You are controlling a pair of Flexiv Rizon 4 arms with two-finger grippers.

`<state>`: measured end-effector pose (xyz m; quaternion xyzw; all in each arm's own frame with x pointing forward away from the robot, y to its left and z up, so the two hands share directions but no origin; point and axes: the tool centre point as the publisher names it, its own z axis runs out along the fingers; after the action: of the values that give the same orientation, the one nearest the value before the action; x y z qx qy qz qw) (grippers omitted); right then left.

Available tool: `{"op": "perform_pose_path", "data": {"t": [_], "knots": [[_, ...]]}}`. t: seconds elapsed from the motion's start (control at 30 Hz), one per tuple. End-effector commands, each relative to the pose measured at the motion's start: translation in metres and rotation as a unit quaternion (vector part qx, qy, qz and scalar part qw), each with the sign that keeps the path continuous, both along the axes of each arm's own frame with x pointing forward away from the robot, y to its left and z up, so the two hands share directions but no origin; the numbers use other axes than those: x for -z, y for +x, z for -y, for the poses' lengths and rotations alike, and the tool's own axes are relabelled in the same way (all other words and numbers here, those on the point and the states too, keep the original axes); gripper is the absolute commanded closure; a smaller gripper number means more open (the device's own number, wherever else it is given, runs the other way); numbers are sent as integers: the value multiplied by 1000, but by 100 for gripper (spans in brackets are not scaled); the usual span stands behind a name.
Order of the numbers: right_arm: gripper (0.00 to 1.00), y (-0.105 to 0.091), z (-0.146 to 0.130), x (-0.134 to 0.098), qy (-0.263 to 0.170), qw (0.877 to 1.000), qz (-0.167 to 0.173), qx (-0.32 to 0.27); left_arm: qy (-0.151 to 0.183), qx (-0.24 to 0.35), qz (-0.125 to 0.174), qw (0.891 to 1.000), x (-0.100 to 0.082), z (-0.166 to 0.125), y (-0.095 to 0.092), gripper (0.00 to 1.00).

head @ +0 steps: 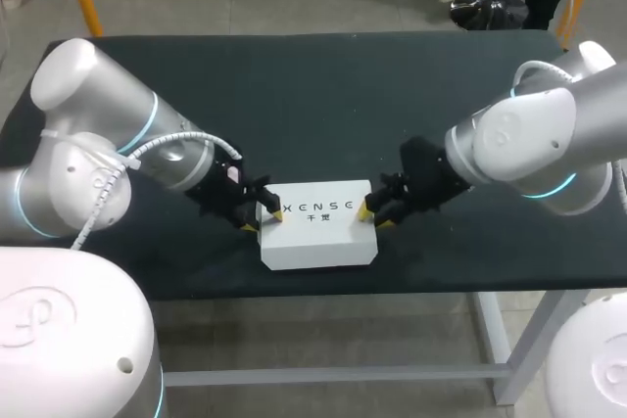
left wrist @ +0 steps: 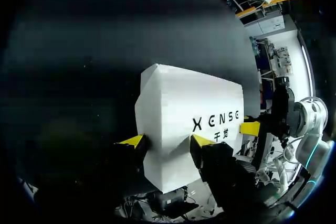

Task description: Assemble the packaging by folding the flat box into shape, placing the metal phone stand inside, and closing the box properly

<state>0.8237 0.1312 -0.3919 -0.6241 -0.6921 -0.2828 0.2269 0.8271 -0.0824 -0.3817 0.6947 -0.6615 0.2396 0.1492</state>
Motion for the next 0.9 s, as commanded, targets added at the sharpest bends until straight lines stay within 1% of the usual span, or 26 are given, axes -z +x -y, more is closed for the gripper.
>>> {"op": "perform_pose_path", "data": {"t": [0.03,0.13,0.23,0.4,0.63,0.8,0.9], "knots": [[55,0,-10,4,5,1000,-2,-7,3,7,0,1000,2,9,2,40],[55,-2,-11,3,4,1000,7,-11,5,10,11,1000,2,11,2,39],[54,-3,-12,1,4,1000,11,-13,6,12,13,1000,1,12,3,37],[53,-3,-14,-1,5,1000,10,-17,3,17,13,1000,-1,13,4,41],[53,-1,-12,-5,14,1000,-11,-23,-7,24,3,1000,-9,10,1,40],[53,0,-11,-6,16,999,-26,-24,-18,33,-10,999,-12,7,0,38],[53,2,-10,-6,16,999,-36,-22,-19,32,-19,999,-13,6,1,38]]}}
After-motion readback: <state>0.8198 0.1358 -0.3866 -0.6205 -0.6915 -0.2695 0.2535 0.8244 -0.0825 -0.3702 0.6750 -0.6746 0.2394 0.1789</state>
